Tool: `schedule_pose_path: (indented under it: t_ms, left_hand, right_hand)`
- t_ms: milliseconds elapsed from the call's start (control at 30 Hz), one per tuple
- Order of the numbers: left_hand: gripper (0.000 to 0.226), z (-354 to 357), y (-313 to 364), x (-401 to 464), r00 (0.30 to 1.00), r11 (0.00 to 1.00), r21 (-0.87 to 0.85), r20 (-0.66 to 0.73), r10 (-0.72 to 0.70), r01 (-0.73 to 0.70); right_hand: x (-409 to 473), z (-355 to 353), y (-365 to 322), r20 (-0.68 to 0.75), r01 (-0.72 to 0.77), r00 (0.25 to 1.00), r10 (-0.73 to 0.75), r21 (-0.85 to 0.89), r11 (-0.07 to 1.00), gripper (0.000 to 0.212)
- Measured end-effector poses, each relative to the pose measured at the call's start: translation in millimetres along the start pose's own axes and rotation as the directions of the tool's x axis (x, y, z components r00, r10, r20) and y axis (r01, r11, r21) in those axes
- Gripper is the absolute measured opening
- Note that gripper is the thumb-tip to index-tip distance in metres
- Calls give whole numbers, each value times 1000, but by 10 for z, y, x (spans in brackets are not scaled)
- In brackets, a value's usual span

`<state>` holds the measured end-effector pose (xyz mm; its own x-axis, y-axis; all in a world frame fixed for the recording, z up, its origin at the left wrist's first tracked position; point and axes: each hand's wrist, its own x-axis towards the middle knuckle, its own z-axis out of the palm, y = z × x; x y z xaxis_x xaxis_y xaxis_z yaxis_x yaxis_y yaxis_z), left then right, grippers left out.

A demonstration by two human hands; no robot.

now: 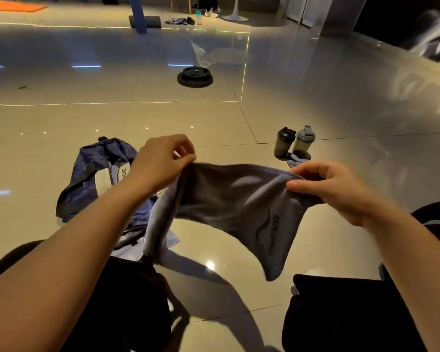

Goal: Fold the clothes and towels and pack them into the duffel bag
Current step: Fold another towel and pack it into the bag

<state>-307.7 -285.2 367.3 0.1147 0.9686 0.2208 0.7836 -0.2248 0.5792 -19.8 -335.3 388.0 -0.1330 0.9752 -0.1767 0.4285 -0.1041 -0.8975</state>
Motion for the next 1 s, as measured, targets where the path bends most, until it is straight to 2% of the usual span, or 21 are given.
schedule_pose_path:
  t_ms: [100, 200, 267, 400, 567, 767, 900, 1000]
  left_hand:
    - [6, 171, 167, -74, 995, 998, -47, 89, 54, -50]
    - [12, 307, 415, -195, 977, 964, -265, 200, 72, -17]
    - [18, 382, 582, -290, 969, 924, -381, 223, 105, -12]
    - [37, 525, 754, -445, 979, 925, -377, 166, 115, -44]
    - [20, 550, 679, -341, 993, 926, -370, 48, 104, -80]
    - [18, 436, 653, -314, 988, 878, -457, -5, 155, -140]
    - [7, 396, 607, -305, 983, 878, -443, -53, 178, -183]
    - [4, 380, 585, -279, 980, 887, -418, -74, 184, -198]
  right_hand:
    - [-3, 157, -95, 49, 31, 998, -35, 81, 996, 16]
    - [29, 314, -161, 16, 30, 999, -33, 186, 982, 15]
    - [69, 371, -186, -27, 17, 1000, -10, 267, 963, 9]
    - [132, 398, -214, -115, 26, 993, 14, 342, 939, 9]
    - [151, 417, -266, -134, 56, 991, 4, 445, 894, 9]
    - [155, 364, -266, -195, 100, 981, -17, 423, 901, 11]
    - [133, 361, -236, -99, 115, 991, -88, 320, 940, 24]
    - [103, 404, -200, -9, 205, 978, -206, 164, 965, 40]
